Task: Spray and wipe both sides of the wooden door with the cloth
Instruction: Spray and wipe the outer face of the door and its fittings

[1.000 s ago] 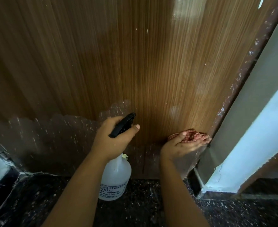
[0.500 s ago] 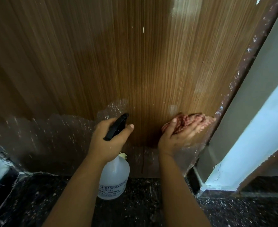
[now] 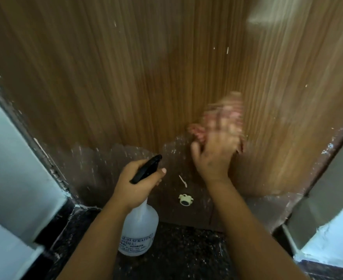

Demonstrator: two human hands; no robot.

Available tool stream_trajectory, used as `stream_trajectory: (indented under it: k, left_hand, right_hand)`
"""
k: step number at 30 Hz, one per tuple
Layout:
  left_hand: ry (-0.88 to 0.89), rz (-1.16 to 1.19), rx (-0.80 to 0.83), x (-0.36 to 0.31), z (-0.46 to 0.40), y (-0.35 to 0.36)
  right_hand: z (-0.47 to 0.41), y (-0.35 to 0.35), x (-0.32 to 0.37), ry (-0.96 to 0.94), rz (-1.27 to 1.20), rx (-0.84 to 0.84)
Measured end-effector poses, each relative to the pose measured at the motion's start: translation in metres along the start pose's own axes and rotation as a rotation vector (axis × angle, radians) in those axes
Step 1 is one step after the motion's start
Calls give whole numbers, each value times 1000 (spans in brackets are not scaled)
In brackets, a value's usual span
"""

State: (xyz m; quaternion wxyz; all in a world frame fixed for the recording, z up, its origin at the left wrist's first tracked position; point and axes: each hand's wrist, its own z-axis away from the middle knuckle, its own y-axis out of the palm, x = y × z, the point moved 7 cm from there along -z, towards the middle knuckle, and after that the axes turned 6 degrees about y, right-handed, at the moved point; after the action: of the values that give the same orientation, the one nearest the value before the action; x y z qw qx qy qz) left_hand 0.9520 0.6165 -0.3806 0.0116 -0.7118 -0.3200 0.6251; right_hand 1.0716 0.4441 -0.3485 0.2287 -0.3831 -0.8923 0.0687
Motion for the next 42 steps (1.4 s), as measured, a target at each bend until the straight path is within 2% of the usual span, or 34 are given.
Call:
stream_trajectory:
  k: [3, 5, 7, 9, 12, 15, 18, 19, 20, 21, 24, 25, 26, 29, 31, 33, 38, 42]
  left_hand:
    - [53, -11, 7, -2, 0, -11]
    - [86, 12, -16, -2, 0, -18]
    - [105, 37, -25, -2, -1, -22]
    - [116, 43, -12, -1, -1, -24]
    - [114, 46, 26, -1, 4, -23]
    - [99, 49, 24, 4, 4, -24]
    - [68, 49, 39, 18, 4, -22]
    - [64, 46, 39, 21, 3, -22]
    - [63, 40, 45, 24, 4, -20]
    - [56, 31, 54, 25, 4, -19]
    - [37, 48, 59, 32, 4, -20]
    - [36, 68, 46, 32, 3, -23]
    - [37, 97, 22, 33, 2, -29]
    - [36, 142, -26, 37, 1, -45]
    - [20, 133, -2, 45, 2, -51]
    - [7, 100, 42, 56, 3, -54]
    - [-41, 51, 106, 90, -5, -59]
    - [-116, 72, 172, 111, -9, -53]
  right_hand:
    - [53, 51, 38, -648, 148, 354]
    - [115, 79, 25, -947, 277, 599]
    - [150, 86, 5, -1117, 398, 714]
    - [144, 76, -3, -1189, 423, 750]
    - [78, 41, 4, -1025, 272, 572]
    - [-4, -1, 8, -722, 176, 312]
    - [-26, -13, 10, -383, 134, 103]
    - [-20, -7, 12, -308, 143, 79]
    - [-7, 4, 15, -311, 147, 105]
    - [16, 24, 18, -386, 164, 199]
    - [126, 76, 13, -848, 261, 632]
    - [153, 80, 6, -982, 331, 703]
    - [169, 81, -1, -1052, 379, 742]
    - [166, 80, -5, -1080, 457, 853]
    - [151, 75, 0, -1097, 418, 816]
    - [123, 65, 11, -1062, 383, 704]
    - [14, 30, 57, -632, 280, 407]
    - [2, 22, 65, -601, 202, 301]
